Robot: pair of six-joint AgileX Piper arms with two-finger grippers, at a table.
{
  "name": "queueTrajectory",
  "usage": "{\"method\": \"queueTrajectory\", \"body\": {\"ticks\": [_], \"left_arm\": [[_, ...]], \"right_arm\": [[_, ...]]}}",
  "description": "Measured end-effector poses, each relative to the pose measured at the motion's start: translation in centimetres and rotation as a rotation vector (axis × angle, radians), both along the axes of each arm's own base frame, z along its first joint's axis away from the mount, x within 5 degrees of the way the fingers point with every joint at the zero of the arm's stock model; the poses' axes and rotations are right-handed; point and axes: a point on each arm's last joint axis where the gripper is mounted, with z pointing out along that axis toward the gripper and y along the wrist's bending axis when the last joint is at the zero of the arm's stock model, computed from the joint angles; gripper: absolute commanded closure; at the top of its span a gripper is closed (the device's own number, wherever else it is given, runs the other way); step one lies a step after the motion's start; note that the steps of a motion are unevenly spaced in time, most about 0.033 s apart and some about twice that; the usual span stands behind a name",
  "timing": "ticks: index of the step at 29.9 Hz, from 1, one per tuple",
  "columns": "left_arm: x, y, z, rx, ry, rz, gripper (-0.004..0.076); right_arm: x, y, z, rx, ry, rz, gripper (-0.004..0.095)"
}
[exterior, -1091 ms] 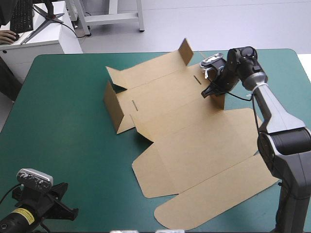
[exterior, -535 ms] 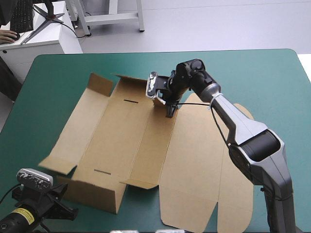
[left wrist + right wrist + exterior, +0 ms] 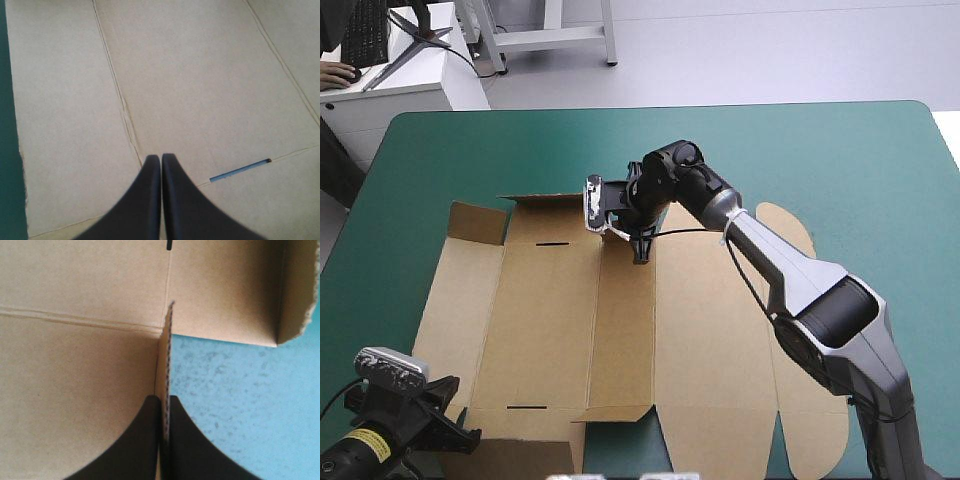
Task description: Fold the box
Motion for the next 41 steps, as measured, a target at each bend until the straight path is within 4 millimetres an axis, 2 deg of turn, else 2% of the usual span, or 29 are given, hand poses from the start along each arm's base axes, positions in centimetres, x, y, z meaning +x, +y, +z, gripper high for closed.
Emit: {"method": "queueTrajectory", "body": {"ticks": [6, 8, 10, 15, 17, 22, 25, 27, 30, 35, 37, 41], "left_arm": [[0.0, 0.0, 0.0, 0.000, 0.000, 0.000, 0.0734], [0.0, 0.0, 0.0, 0.000, 0.000, 0.000, 0.0734], [0.0, 0.0, 0.0, 0.000, 0.000, 0.000, 0.0734], [0.0, 0.0, 0.0, 0.000, 0.000, 0.000, 0.0734], [0.0, 0.0, 0.0, 0.000, 0.000, 0.000, 0.0734], [0.0, 0.0, 0.0, 0.000, 0.000, 0.000, 0.0734], [0.0, 0.0, 0.0, 0.001, 0.000, -0.001, 0.0734], [0.0, 0.0, 0.0, 0.001, 0.000, -0.001, 0.0734], [0.0, 0.0, 0.0, 0.001, 0.000, -0.001, 0.0734], [0.0, 0.0, 0.0, 0.001, 0.000, -0.001, 0.0734], [0.0, 0.0, 0.0, 0.001, 0.000, -0.001, 0.0734], [0.0, 0.0, 0.0, 0.000, 0.000, -0.001, 0.0734]], "right_arm": [[0.8, -0.3, 0.2, 0.015, -0.047, -0.125, 0.0907], [1.0, -0.4, 0.2, 0.015, -0.060, -0.139, 0.0879], [1.1, -0.4, 0.3, 0.022, -0.058, -0.161, 0.0810], [1.3, -0.3, 0.4, 0.085, -0.035, -0.259, 0.0522], [1.3, -0.2, 0.5, 0.090, -0.037, -0.263, 0.0471], [1.6, -0.7, 0.5, 0.090, -0.038, -0.276, 0.0475], [2.0, -1.7, 0.9, 0.070, -0.037, -0.294, 0.0500], [2.2, -2.9, 1.5, 0.056, -0.035, -0.313, 0.0517], [2.6, -5.7, 3.2, 0.044, -0.036, -0.373, 0.0519], [3.2, -12.2, 7.6, 0.112, -0.057, -0.610, 0.0529], [3.0, -15.0, 9.7, 0.160, -0.082, -0.704, 0.0572], [2.2, -21.1, 13.0, 0.240, -0.103, -0.902, 0.0718]]}}
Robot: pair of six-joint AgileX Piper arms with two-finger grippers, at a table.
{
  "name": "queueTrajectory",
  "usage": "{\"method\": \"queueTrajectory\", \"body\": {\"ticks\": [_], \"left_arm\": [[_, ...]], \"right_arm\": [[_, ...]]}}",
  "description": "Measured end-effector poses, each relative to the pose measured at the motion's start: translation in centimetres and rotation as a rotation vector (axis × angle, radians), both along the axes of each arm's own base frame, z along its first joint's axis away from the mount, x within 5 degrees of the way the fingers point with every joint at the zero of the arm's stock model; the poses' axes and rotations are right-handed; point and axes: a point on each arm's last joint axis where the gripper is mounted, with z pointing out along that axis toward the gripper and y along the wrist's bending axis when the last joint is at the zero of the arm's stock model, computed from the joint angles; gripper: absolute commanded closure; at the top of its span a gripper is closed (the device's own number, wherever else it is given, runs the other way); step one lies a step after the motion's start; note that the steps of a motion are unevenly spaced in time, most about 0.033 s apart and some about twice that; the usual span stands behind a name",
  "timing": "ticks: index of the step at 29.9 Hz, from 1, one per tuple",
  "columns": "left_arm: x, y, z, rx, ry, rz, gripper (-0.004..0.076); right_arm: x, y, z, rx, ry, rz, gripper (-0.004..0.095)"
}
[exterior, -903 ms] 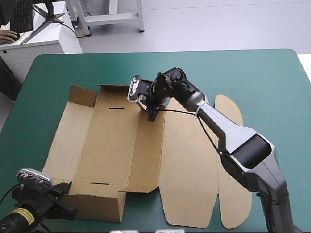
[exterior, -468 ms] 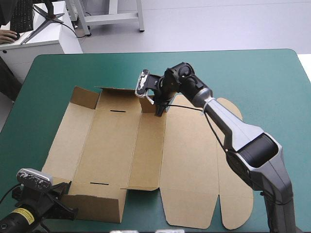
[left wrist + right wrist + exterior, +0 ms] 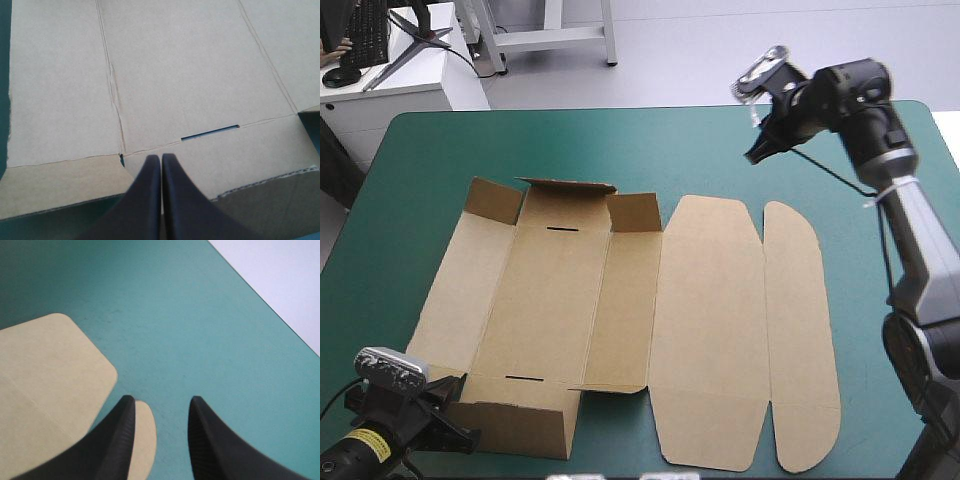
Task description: Fold the box
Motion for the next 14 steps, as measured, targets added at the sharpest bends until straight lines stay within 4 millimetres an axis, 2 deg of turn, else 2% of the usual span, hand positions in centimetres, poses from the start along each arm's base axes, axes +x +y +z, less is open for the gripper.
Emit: {"method": "queueTrajectory", "body": {"ticks": [4, 8, 10, 14], "left_arm": [[0.0, 0.0, 0.0, 0.000, 0.000, 0.000, 0.0734], [0.0, 0.0, 0.0, 0.000, 0.000, 0.000, 0.0734], [0.0, 0.0, 0.0, 0.000, 0.000, 0.000, 0.0734], [0.0, 0.0, 0.0, 0.000, 0.000, 0.000, 0.0734]], "right_arm": [[-1.5, -5.1, 1.8, 0.089, 0.037, -0.168, 0.0823], [-2.8, -8.6, 2.3, 0.220, 0.071, -0.276, 0.0837], [-3.7, -9.7, 1.9, 0.275, 0.101, -0.307, 0.0837], [-6.2, -10.6, 0.3, 0.294, 0.176, -0.351, 0.0837]]}}
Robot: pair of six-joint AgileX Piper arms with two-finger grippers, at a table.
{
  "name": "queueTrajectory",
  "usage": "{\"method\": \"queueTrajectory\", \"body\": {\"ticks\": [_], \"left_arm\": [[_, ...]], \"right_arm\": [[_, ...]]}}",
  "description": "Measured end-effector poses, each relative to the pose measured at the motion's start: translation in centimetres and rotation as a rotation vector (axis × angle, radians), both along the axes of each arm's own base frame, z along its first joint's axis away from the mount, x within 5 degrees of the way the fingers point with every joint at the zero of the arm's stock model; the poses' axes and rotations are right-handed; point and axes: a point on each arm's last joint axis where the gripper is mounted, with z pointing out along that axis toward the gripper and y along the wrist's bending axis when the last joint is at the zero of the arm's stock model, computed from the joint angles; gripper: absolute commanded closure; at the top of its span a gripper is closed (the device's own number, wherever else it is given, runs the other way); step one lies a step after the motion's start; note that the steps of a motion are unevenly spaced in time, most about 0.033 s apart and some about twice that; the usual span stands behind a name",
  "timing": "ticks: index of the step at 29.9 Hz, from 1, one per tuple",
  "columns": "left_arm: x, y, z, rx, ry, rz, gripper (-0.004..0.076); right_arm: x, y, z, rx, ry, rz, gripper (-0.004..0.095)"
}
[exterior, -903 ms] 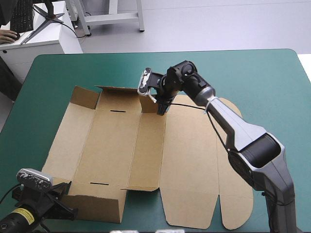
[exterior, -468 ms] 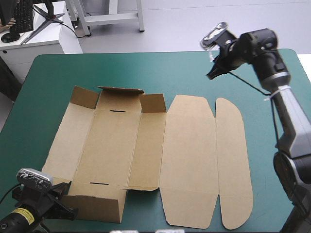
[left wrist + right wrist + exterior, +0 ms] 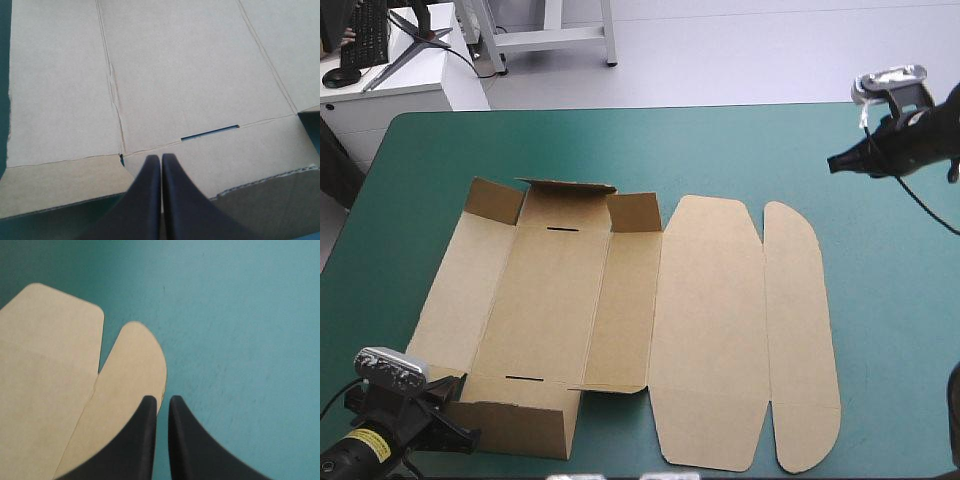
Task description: Fold the box
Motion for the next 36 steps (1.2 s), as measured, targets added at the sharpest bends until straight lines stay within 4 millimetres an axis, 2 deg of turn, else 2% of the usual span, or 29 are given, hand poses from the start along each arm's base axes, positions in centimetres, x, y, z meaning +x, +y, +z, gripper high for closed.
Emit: {"method": "queueTrajectory", "body": {"ticks": [4, 14, 19, 23, 28, 32, 36], "left_arm": [[0.0, 0.0, 0.0, 0.000, 0.000, 0.000, 0.0734], [0.0, 0.0, 0.0, -0.001, 0.001, 0.000, 0.0734], [-0.1, -0.2, 0.0, -0.035, 0.015, -0.004, 0.0734], [0.3, -0.5, 0.0, -0.041, 0.043, 0.002, 0.0734], [1.5, -1.0, 1.7, -0.041, 0.063, 0.004, 0.0734], [3.5, -1.8, 4.4, -0.053, 0.082, 0.013, 0.0734], [6.4, -3.0, 7.7, -0.051, 0.089, 0.015, 0.0734]], "right_arm": [[-3.8, 0.3, -1.7, 0.011, 0.069, -0.001, 0.0839], [-13.9, 1.0, -4.0, 0.005, 0.092, -0.040, 0.0848], [-17.6, 1.1, -5.9, -0.002, 0.091, -0.085, 0.0886], [-18.9, 1.2, -6.9, 0.005, 0.080, -0.105, 0.0903], [-19.2, 1.2, -8.8, 0.014, 0.117, -0.122, 0.0913], [-19.0, 1.2, -10.3, 0.021, 0.125, -0.132, 0.0913], [-18.8, 1.3, -11.0, 0.037, 0.123, -0.135, 0.0913]]}}
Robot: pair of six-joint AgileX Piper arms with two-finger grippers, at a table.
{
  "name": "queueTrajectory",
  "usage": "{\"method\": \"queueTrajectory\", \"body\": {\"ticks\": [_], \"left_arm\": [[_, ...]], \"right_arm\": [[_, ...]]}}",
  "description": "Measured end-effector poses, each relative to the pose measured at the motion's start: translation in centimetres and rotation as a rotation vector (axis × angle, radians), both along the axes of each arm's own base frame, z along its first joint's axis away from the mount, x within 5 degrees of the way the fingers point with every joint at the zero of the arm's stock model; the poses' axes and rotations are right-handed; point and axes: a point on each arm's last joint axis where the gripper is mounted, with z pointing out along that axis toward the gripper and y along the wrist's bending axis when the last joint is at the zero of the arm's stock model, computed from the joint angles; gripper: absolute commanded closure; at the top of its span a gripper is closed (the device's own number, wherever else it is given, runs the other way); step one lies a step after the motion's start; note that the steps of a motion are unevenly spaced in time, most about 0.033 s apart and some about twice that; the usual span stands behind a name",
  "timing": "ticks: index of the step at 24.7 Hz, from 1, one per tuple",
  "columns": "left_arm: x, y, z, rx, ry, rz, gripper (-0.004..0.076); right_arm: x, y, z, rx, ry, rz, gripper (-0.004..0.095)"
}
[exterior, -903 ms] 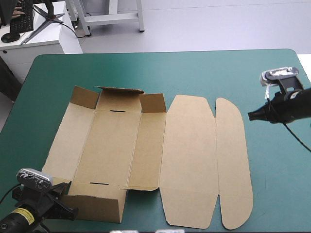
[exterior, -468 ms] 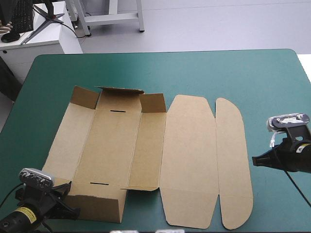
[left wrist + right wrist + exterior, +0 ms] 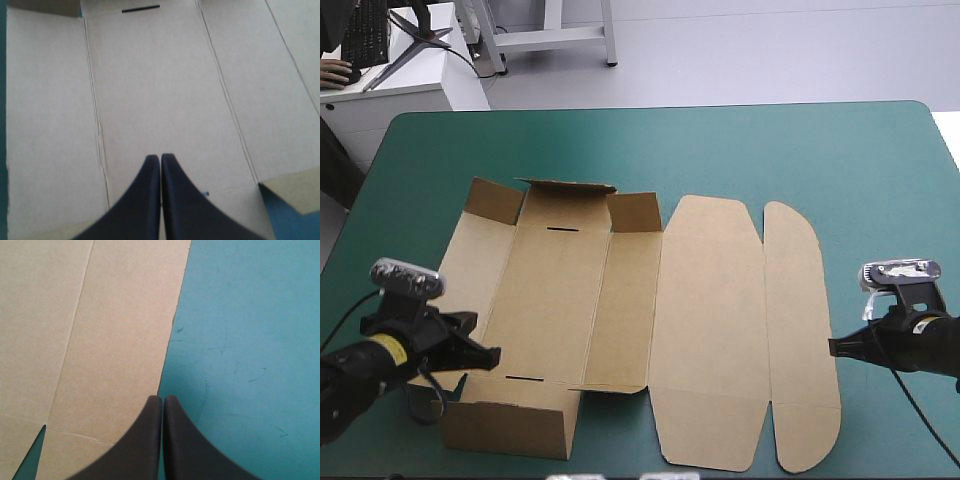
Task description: Fold the box
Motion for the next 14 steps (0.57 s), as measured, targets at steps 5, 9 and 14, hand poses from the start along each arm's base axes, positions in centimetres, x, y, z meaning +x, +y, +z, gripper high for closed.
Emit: {"method": "queueTrajectory", "body": {"ticks": [5, 9, 14], "left_arm": [[5.0, -1.7, 3.0, 0.040, 0.007, 0.006, 0.0733], [10.5, -2.8, 4.9, 0.049, 0.018, 0.025, 0.0722], [16.1, 2.0, 7.3, -0.095, 0.071, 0.107, 0.0723]], "right_arm": [[0.1, 0.0, 0.0, 0.001, -0.017, -0.004, 0.0913], [0.3, 0.0, 0.1, -0.001, -0.036, -0.007, 0.0913], [0.4, 0.0, 0.1, -0.001, -0.045, -0.009, 0.0913]]}}
